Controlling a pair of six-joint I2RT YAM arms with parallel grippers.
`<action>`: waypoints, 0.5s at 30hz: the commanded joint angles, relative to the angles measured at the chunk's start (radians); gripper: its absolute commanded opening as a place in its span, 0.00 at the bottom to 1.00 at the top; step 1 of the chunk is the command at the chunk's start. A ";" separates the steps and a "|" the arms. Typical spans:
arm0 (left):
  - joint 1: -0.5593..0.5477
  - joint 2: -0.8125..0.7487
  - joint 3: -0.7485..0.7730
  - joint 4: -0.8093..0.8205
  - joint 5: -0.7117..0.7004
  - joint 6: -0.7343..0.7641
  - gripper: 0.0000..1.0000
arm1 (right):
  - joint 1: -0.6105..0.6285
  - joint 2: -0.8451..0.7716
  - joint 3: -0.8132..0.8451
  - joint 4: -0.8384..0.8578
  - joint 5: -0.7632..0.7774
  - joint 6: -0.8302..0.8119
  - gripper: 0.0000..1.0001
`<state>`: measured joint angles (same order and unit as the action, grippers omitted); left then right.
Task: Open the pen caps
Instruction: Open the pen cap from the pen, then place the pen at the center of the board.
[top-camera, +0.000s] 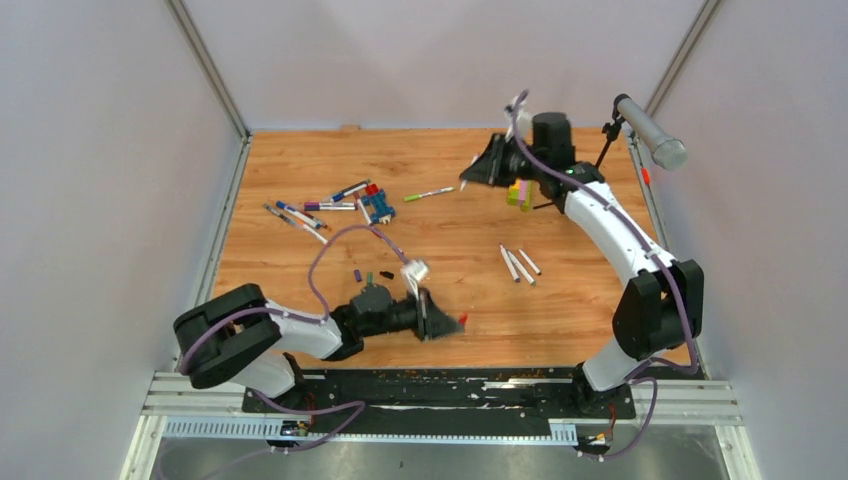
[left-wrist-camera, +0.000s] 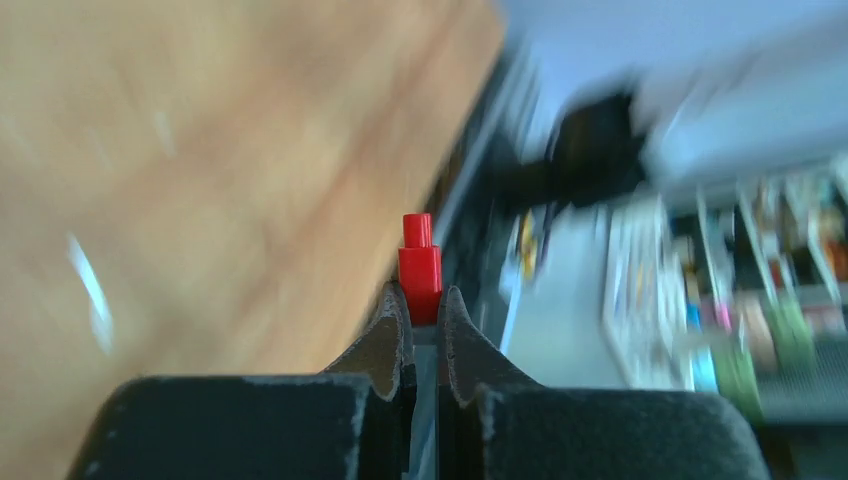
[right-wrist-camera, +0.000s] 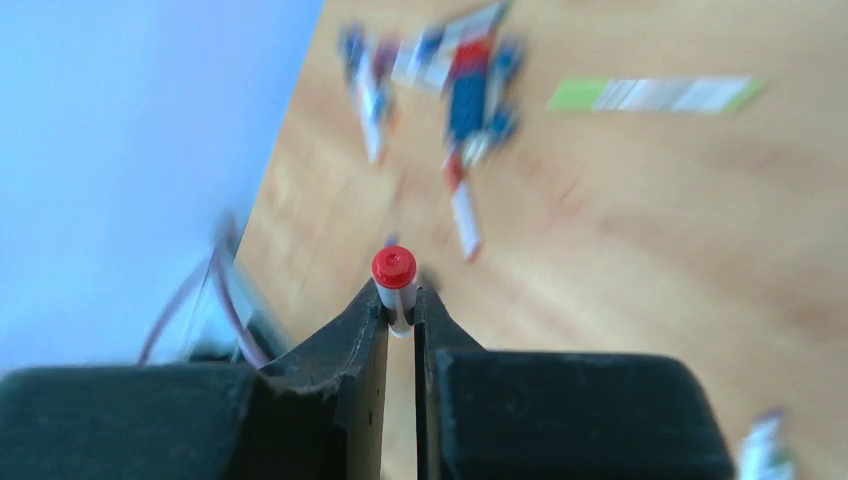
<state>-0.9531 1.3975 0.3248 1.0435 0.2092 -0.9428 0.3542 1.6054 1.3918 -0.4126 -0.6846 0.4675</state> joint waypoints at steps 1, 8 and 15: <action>-0.096 0.077 -0.043 -0.218 0.279 -0.048 0.00 | -0.085 -0.054 0.100 0.370 0.311 0.004 0.00; -0.098 0.078 -0.035 -0.209 0.260 -0.053 0.00 | -0.083 -0.049 0.095 0.380 0.292 -0.054 0.00; -0.098 -0.146 0.027 -0.579 0.083 0.122 0.00 | -0.084 -0.130 -0.048 0.392 0.169 -0.357 0.00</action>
<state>-1.0538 1.3945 0.2787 0.6888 0.4057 -0.9558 0.2718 1.5517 1.4193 -0.0593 -0.4374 0.3294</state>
